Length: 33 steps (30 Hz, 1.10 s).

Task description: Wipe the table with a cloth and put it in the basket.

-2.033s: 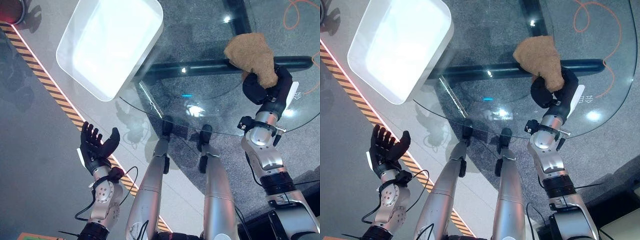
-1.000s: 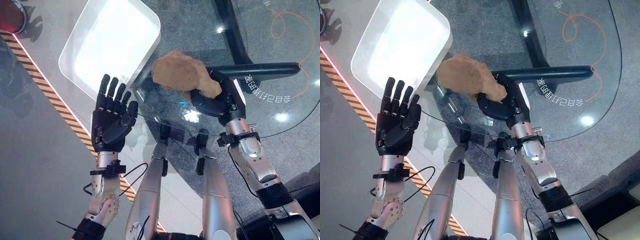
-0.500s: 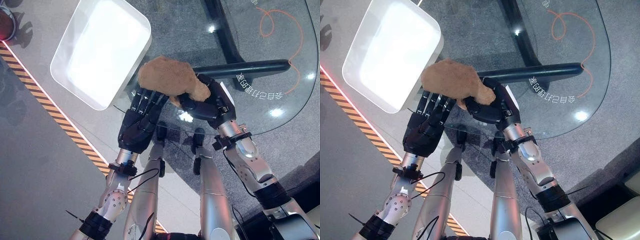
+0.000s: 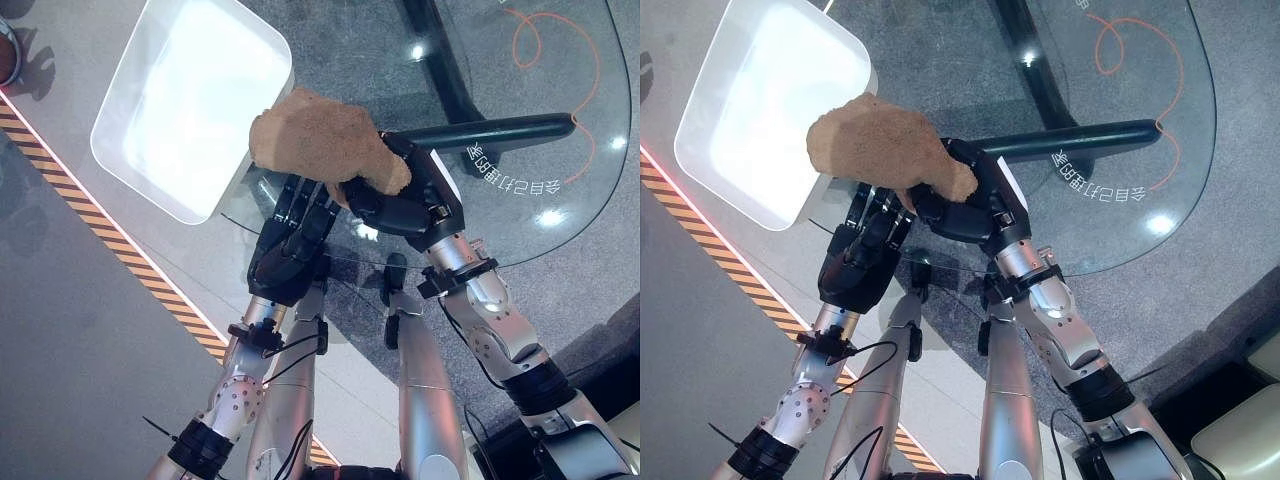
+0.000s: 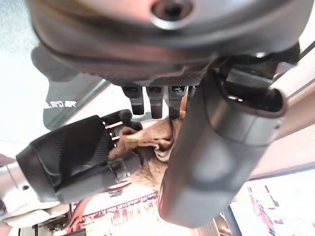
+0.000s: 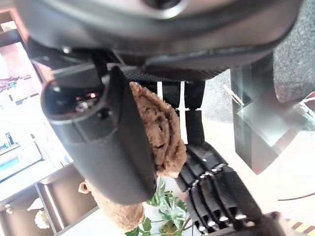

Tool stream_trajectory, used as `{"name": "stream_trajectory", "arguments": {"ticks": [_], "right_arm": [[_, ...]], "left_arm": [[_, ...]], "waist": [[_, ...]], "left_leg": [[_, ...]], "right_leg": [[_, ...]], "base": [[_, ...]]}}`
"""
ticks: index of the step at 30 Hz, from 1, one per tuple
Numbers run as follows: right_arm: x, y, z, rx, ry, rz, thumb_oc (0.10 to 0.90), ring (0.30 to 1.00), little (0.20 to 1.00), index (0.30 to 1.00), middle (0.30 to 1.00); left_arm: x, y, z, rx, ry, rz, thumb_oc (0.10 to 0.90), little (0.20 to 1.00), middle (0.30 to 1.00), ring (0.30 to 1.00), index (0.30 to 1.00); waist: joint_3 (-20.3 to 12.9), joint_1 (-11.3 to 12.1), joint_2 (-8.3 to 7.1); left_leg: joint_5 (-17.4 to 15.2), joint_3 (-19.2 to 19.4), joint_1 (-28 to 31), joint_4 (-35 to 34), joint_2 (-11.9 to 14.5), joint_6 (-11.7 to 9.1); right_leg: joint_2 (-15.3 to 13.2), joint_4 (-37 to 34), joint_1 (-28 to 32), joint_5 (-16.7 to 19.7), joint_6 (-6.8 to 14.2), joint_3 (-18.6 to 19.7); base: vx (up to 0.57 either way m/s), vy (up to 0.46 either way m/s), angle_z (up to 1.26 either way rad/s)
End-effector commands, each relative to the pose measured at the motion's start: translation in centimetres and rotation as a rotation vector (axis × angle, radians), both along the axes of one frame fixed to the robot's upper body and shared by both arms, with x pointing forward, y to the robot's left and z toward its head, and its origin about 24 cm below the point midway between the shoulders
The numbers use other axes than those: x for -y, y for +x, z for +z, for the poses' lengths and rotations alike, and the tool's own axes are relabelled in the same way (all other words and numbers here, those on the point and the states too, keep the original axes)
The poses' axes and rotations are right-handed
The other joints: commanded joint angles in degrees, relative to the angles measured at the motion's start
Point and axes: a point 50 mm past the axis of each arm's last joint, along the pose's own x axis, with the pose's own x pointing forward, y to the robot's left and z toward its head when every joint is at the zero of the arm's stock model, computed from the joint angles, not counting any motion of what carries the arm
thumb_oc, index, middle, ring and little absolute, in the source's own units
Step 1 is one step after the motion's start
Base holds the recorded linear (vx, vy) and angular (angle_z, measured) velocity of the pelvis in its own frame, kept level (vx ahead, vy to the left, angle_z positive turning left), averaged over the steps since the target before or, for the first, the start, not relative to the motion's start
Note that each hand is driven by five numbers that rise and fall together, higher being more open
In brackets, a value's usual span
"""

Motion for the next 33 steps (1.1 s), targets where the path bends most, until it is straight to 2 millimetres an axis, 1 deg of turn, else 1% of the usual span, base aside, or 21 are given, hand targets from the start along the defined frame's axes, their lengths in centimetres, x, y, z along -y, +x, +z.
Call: {"name": "stream_trajectory", "arguments": {"ticks": [1, 7, 14, 17, 20, 23, 26, 27, 30, 33], "right_arm": [[-2.8, -3.9, 6.0, 0.368, 0.045, 0.201, 0.1, 0.3, 0.2, 0.3, 0.3], [-3.1, -3.6, 5.3, 0.338, -0.004, 0.175, 0.1, 0.3, 0.2, 0.3, 0.3], [-2.8, -3.2, 4.3, 0.294, -0.033, 0.135, 0.1, 0.3, 0.2, 0.3, 0.3], [-2.9, -3.1, 4.1, 0.282, -0.042, 0.129, 0.1, 0.3, 0.2, 0.3, 0.3], [-2.9, -3.0, 3.5, 0.266, -0.077, 0.117, 0.1, 0.3, 0.2, 0.3, 0.3], [-3.1, -3.0, 3.0, 0.252, -0.121, 0.125, 0.1, 0.3, 0.2, 0.3, 0.3], [-3.3, -3.1, 2.4, 0.239, -0.183, 0.145, 0.1, 0.3, 0.2, 0.3, 0.3], [-3.4, -3.2, 2.0, 0.237, -0.24, 0.154, 0.1, 0.3, 0.2, 0.3, 0.3], [-3.3, -3.2, 1.5, 0.246, -0.321, 0.13, 0.1, 0.3, 0.2, 0.3, 0.3], [-3.0, -3.2, 1.4, 0.263, -0.356, 0.097, 0.1, 0.3, 0.2, 0.3, 0.3]], "left_arm": [[0.5, -1.2, 4.2, 0.266, -0.08, -0.088, 0.8, 0.9, 0.9, 0.9, 0.9], [0.6, -1.4, 4.9, 0.313, -0.142, -0.119, 0.8, 0.9, 0.9, 0.9, 0.9], [0.4, -1.8, 5.7, 0.379, -0.22, -0.172, 0.8, 0.9, 0.9, 0.9, 0.9], [0.5, -1.9, 5.8, 0.385, -0.233, -0.185, 0.8, 0.9, 0.9, 0.9, 0.9], [0.4, -2.0, 5.9, 0.381, -0.316, -0.221, 0.8, 0.9, 0.9, 0.9, 0.9], [0.3, -1.9, 5.9, 0.368, -0.352, -0.225, 0.8, 0.9, 0.9, 0.9, 0.9], [0.2, -1.9, 5.9, 0.361, -0.355, -0.208, 0.8, 0.9, 0.9, 0.9, 0.9], [-0.1, -1.8, 5.9, 0.348, -0.364, -0.176, 0.8, 0.9, 0.9, 0.9, 0.9], [-1.0, -1.5, 5.8, 0.306, -0.349, -0.071, 0.8, 0.9, 0.9, 0.9, 0.9], [-1.8, -1.3, 5.7, 0.246, -0.333, 0.012, 0.8, 0.9, 0.9, 0.9, 0.9]], "waist": [[-1.5, 0.4, -0.35], [-1.5, 0.4, -0.4], [-1.5, 0.3, -0.38], [-1.5, 0.3, -0.41], [-1.5, 0.1, -0.48], [-1.5, 0.0, -0.57], [-1.5, 0.0, -0.61], [-1.5, 0.0, -0.58], [-1.5, 0.2, -0.7], [-1.5, 0.3, -0.76]], "left_leg": [[-5.3, 1.5, 1.2, 3.4, -3.6, 3.1], [-5.5, 1.6, 0.8, 4.0, -3.7, 3.1], [-6.6, 2.1, 0.1, 6.1, -3.9, 3.2], [-6.9, 2.1, -0.2, 6.7, -3.9, 3.3], [-7.5, 2.8, -0.5, 7.6, -3.9, 3.4], [-7.7, 2.8, -0.7, 8.3, -3.9, 3.4], [-7.7, 2.7, -0.8, 8.4, -4.0, 3.5], [-7.6, 2.5, -0.9, 8.3, -4.1, 3.5], [-7.6, 2.3, -0.9, 8.2, -4.1, 3.5], [-7.5, 1.9, -1.0, 8.2, -4.2, 3.5]], "right_leg": [[3.2, -10.2, 2.4, 8.0, 0.0, -0.2], [3.1, -9.6, 1.8, 7.8, 0.0, -0.1], [3.0, -8.0, 1.2, 7.0, -0.3, -0.6], [3.1, -7.5, 0.9, 6.9, -0.4, -0.5], [3.1, -7.0, 0.5, 6.7, -0.4, -0.6], [3.2, -6.3, 0.2, 6.5, -0.5, -0.5], [3.3, -6.1, 0.1, 6.5, -0.5, -0.2], [3.3, -6.2, 0.0, 6.5, -0.5, -0.1], [3.4, -6.2, 0.1, 6.3, -0.4, -0.1], [3.5, -6.1, 0.0, 6.3, -0.3, -0.1]], "base": [[0.0, 0.0, 0.0], [0.0, 0.0, 0.0], [0.0, 0.0, 0.0], [0.0, 0.0, 0.0], [0.0, 0.0, 0.0], [0.0, 0.0, 0.0], [0.0, 0.0, 0.0], [0.0, 0.0, 0.0], [0.01, -0.018, 0.02], [0.01, -0.02, 0.02]]}}
